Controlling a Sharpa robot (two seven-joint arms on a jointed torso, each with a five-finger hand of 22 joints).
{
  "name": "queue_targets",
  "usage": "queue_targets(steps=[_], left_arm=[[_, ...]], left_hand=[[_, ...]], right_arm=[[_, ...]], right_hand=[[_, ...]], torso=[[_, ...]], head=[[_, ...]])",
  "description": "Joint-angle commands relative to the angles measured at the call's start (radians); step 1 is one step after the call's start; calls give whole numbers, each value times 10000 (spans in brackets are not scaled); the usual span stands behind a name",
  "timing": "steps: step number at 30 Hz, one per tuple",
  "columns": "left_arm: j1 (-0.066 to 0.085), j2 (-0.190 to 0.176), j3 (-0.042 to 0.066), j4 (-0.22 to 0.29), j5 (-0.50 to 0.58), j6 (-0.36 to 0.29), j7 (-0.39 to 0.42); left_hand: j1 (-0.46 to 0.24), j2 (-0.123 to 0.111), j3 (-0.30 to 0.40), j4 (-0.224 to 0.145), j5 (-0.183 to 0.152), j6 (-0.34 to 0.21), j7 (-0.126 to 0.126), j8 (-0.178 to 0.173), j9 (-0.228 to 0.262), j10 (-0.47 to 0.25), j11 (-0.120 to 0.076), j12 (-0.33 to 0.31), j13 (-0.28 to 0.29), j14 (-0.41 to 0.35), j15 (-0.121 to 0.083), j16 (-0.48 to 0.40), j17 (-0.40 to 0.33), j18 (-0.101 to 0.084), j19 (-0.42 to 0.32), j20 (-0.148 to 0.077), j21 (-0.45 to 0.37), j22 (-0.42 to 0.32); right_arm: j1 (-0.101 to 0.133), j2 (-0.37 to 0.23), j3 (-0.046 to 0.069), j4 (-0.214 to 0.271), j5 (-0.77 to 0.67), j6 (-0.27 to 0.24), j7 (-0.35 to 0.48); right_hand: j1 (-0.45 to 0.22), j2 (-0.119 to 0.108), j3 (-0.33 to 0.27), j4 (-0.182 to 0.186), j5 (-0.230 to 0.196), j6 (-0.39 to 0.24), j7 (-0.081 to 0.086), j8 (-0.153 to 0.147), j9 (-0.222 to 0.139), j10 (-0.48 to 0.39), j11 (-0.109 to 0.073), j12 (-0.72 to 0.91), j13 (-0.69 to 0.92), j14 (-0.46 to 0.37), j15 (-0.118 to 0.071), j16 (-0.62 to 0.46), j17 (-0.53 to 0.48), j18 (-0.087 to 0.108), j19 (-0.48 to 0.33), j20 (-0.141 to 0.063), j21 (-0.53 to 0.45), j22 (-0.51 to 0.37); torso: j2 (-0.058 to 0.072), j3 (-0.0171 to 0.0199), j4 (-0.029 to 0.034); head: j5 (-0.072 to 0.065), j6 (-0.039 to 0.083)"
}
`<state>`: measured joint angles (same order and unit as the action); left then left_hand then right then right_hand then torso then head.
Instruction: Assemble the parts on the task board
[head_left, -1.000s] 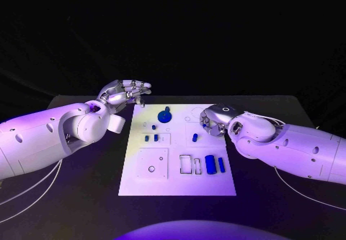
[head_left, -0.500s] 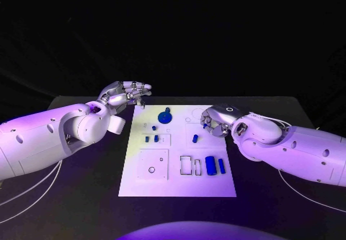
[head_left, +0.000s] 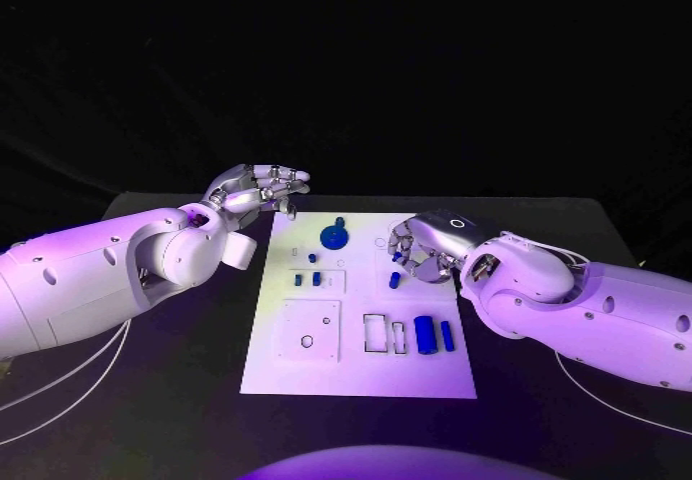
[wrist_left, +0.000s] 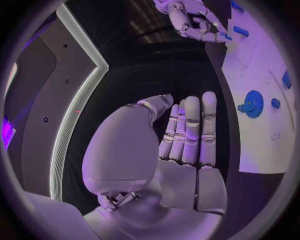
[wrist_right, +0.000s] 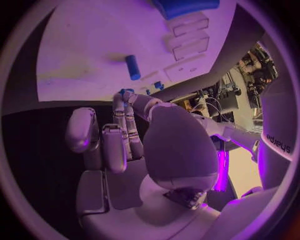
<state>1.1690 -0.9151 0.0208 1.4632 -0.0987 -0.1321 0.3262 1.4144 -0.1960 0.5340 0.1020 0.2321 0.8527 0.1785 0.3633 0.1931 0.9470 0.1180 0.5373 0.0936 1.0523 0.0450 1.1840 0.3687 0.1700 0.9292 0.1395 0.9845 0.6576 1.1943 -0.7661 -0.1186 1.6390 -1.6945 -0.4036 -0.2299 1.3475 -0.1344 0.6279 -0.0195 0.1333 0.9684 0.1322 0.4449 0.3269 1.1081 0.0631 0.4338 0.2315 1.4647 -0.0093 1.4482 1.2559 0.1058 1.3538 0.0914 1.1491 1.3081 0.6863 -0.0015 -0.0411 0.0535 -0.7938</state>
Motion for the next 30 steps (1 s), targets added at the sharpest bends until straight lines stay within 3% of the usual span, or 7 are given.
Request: queue_targets(steps=[1,8,17,26,30], left_arm=[[4,49,6,8,-41,194,36],[3,120,6,-4,-79,212,28],[5,231,6,-2,-91,176,15],[10,362,6,-25,-94,119,-5],[12,414,6,-27,-113,123,-17]], left_hand=[[-58,-49,16,-70,1,-5,88,-25,13,-67,15,-50,-16,-46,1,-59,-13,138,-8,-6,-31,-9],[-67,-47,18,-74,1,-9,93,-28,14,-79,20,-57,-19,-52,7,-65,-15,138,-11,-1,-40,-13],[-67,-47,18,-74,1,-9,93,-28,14,-79,20,-57,-19,-52,7,-65,-15,138,-11,-1,-40,-13],[-86,-39,19,-74,0,-12,99,-31,17,-87,27,-61,-19,-58,14,-70,-16,138,-13,7,-51,-20],[-86,-39,19,-74,0,-12,99,-31,17,-87,27,-61,-19,-58,14,-70,-16,138,-13,7,-51,-20]], right_arm=[[-15,100,11,269,148,-382,135],[-91,540,17,669,363,-445,288],[-376,1184,-28,454,627,-200,437],[-888,1716,-114,38,758,-5,539],[-1035,1900,-147,-151,782,64,566]], right_hand=[[-81,5,20,-32,33,81,0,52,17,-7,-50,-46,-9,392,-67,-20,-20,-130,86,-18,50,64],[-87,9,25,-32,39,79,-1,52,19,-5,-51,-52,-9,386,-68,-31,-46,-128,83,-19,41,60],[-94,13,28,-31,46,74,0,51,21,-6,-51,-58,-10,387,-68,-31,-42,-124,75,-20,24,50],[-114,22,35,-26,59,61,4,47,25,-7,-48,-72,-12,382,-68,-41,-60,-121,71,-22,12,46],[-127,24,35,-22,67,54,5,45,27,-8,-46,-79,-12,381,-67,-43,-63,-118,63,-23,-6,37]], torso=[[5,-7,22],[14,-18,33],[16,-15,-5],[25,1,-2],[22,-7,7]], head=[[135,31],[491,36],[1131,-202],[1450,-393],[1505,-432]])
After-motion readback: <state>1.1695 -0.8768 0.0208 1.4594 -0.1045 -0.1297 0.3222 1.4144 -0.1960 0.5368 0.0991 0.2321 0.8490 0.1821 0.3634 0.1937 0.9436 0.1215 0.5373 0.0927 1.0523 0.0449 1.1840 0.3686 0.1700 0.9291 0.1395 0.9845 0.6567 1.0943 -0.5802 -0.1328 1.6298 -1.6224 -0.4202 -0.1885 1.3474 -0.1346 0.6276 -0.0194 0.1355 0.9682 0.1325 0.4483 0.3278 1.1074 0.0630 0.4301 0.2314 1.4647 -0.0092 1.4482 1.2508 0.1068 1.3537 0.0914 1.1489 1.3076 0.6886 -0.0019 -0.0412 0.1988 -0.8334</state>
